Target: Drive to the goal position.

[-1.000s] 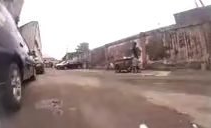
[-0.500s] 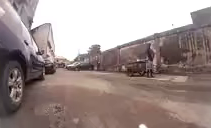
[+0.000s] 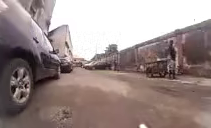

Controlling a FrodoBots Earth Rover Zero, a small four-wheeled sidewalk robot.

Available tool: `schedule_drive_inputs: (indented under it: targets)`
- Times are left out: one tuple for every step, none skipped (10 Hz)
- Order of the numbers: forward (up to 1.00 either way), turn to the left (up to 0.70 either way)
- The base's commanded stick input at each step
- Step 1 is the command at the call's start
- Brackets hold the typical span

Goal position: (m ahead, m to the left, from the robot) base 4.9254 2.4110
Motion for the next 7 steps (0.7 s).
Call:
schedule_drive_inputs:
  targets:
    - [0.70,0.00]
    - [0.70,0.00]
    - [0.70,0.00]
    - [0.70,0.00]
    - [0.70,0.00]
    - [0.70,0.00]
    - [0.70,0.00]
